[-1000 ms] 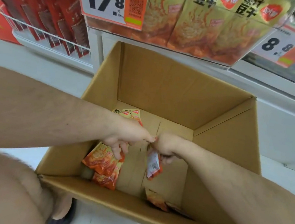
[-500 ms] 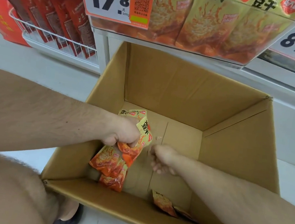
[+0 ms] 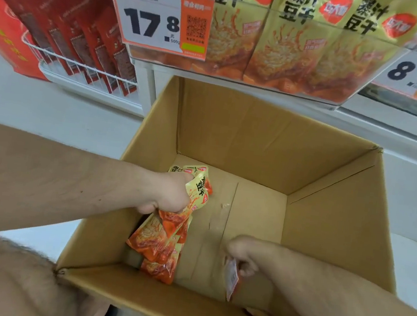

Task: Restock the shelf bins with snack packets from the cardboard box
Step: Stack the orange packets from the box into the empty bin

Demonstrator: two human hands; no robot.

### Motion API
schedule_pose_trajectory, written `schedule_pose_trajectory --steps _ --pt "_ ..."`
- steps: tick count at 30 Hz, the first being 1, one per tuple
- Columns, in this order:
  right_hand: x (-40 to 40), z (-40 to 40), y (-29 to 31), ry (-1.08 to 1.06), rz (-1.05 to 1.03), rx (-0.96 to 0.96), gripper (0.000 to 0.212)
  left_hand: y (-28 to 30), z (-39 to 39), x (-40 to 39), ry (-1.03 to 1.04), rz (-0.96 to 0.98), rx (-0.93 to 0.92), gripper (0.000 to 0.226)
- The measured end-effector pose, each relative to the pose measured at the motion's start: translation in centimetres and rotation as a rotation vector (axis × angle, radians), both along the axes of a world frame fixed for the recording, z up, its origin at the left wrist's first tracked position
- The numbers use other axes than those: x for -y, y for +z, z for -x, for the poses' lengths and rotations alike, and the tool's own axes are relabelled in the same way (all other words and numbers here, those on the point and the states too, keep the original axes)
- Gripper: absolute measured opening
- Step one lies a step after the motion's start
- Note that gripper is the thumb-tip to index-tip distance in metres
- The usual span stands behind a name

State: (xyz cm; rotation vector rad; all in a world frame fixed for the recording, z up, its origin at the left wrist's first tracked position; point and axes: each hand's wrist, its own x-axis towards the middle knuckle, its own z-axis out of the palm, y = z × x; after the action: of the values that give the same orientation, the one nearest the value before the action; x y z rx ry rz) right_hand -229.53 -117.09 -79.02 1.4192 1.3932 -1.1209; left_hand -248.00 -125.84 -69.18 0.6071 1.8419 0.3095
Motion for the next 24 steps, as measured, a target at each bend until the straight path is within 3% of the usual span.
schedule_pose_trajectory --steps 2,7,13,16,20,24 --pt "-1.8 1.5 4.9 -0.128 -0.044 -0.179 0.022 1.7 -0.2 -0.3 0.023 -0.045 0.015 0.054" --pt "-3.2 4.1 16.8 -0.374 -0.163 -0.607 0.018 6.9 -1.2 -1.1 0.062 -0.214 0.042 0.049" --pt "-1.4 4.2 24.2 -0.393 -0.201 -0.765 0.027 12.0 -3.5 -1.0 0.239 -0.405 0.413 0.057" --pt "-1.4 3.9 25.9 -0.44 -0.227 -0.89 0.031 13.8 -3.2 -0.9 0.274 -0.522 0.463 0.071" --pt "-1.7 4.2 26.1 -0.279 -0.619 -0.985 0.025 16.0 -2.5 -0.8 0.31 -0.617 0.536 0.083" --pt "-2.1 4.1 27.5 -0.197 -0.898 -1.008 0.042 17.0 -2.6 -1.5 0.252 -0.751 0.517 0.077"
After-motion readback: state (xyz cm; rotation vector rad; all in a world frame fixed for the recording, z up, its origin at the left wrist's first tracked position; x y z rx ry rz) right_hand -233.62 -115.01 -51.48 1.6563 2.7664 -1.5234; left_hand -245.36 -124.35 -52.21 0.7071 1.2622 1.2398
